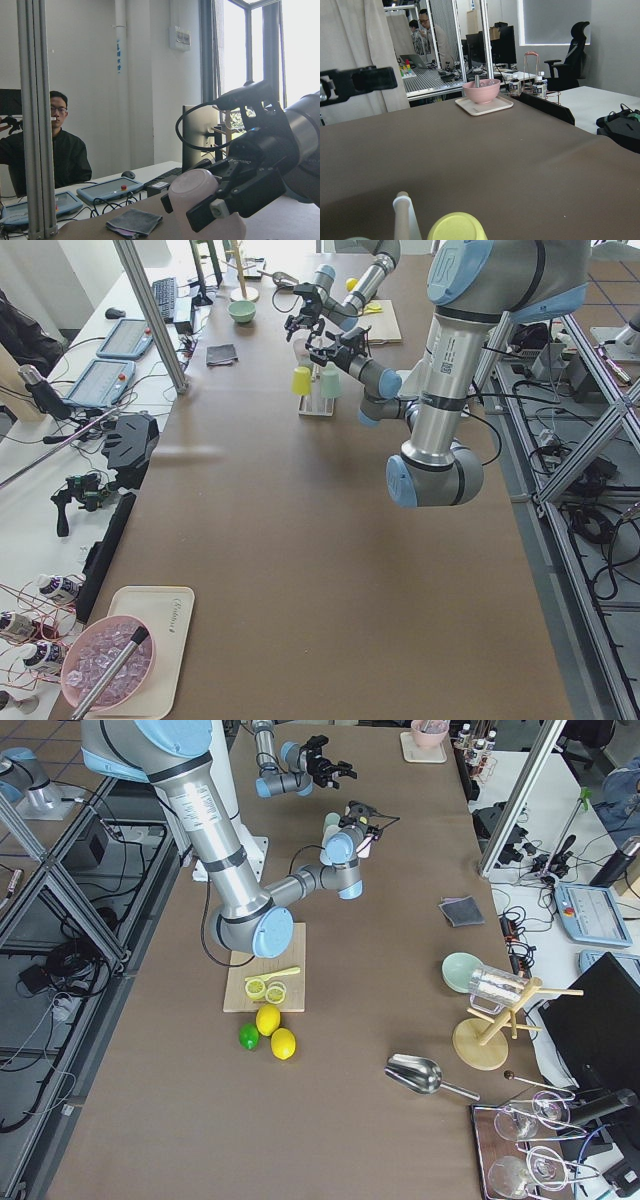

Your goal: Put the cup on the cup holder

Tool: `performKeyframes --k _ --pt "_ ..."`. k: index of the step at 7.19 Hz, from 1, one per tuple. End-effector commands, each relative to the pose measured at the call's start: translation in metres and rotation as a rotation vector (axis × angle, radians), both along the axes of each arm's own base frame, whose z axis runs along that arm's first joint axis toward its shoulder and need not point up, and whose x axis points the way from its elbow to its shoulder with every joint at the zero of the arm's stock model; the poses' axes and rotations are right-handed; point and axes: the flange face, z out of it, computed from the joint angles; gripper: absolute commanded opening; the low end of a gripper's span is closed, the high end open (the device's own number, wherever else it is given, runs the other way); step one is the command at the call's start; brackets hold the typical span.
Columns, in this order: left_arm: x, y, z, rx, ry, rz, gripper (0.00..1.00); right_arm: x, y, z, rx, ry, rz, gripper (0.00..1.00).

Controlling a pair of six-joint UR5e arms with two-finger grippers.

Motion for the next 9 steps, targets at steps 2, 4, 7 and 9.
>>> performKeyframes --k 2,4,7,9 --pt "-0.082 -0.073 -0.021 -0.007 -0.160 -0.036 0.98 -0.002 0.003 0.000 0.000 -0.004 -0.001 1.00" --pt "-0.108 -0.124 -0.011 -0.084 -0.333 0.055 0.98 -0.003 0.003 0.000 0.000 -0.004 -0.003 1.00" --pt "-0.124 -0.160 0.044 -0.222 -0.550 0.182 0.98 -0.003 0.004 0.000 0.001 -0.004 -0.006 1.00" --pt "-0.173 -0.206 0.019 -0.430 -0.707 0.397 0.98 -0.002 0.000 -0.002 -0.011 0.015 -0.005 1.00"
